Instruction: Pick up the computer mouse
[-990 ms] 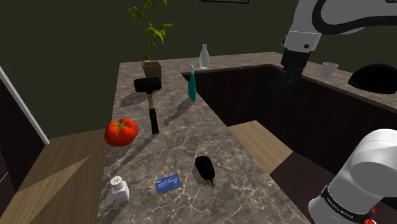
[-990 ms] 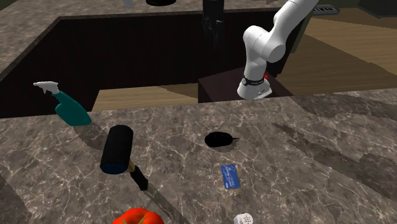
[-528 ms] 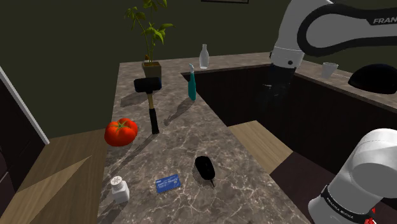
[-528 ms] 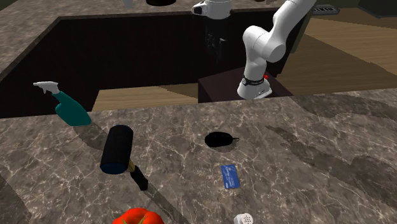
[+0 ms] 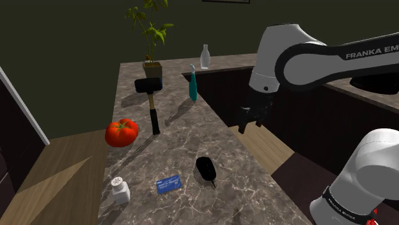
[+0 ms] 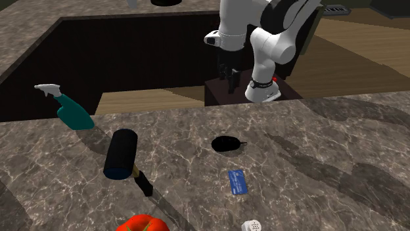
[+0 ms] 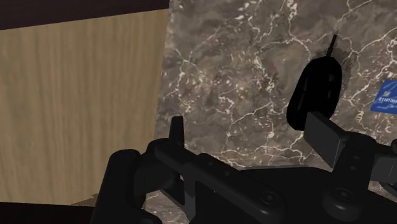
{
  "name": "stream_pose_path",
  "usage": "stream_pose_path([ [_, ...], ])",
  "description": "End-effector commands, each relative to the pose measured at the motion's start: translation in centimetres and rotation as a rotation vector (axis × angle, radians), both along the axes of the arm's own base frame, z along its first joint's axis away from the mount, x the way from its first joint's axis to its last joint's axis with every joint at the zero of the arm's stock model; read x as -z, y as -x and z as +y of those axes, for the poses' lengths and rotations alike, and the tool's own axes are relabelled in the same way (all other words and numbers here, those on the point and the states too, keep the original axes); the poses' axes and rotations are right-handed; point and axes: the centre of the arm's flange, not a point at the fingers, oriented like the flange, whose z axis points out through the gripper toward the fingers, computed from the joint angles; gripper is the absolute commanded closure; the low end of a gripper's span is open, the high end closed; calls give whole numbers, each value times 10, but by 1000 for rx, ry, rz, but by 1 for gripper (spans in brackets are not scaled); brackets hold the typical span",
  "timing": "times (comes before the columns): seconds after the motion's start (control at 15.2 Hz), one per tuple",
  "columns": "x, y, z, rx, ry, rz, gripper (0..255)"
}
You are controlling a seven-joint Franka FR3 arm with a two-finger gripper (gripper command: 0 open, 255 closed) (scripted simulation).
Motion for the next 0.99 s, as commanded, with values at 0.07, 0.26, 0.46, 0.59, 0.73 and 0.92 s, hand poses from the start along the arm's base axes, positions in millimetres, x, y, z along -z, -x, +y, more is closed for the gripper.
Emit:
stream_pose_path([
  [0.07,25,-11,32,18,0,-6,0],
  [0.26,49,-18,62,35,1,-10,0],
  [0.46,74,-27,92,52,3,-15,0],
  [0.59,90,-33,112,64,4,-18,0],
  [0.73,106,-39,132,75,4,-21,0],
  [0.92,125,-47,156,88,6,-24,0],
])
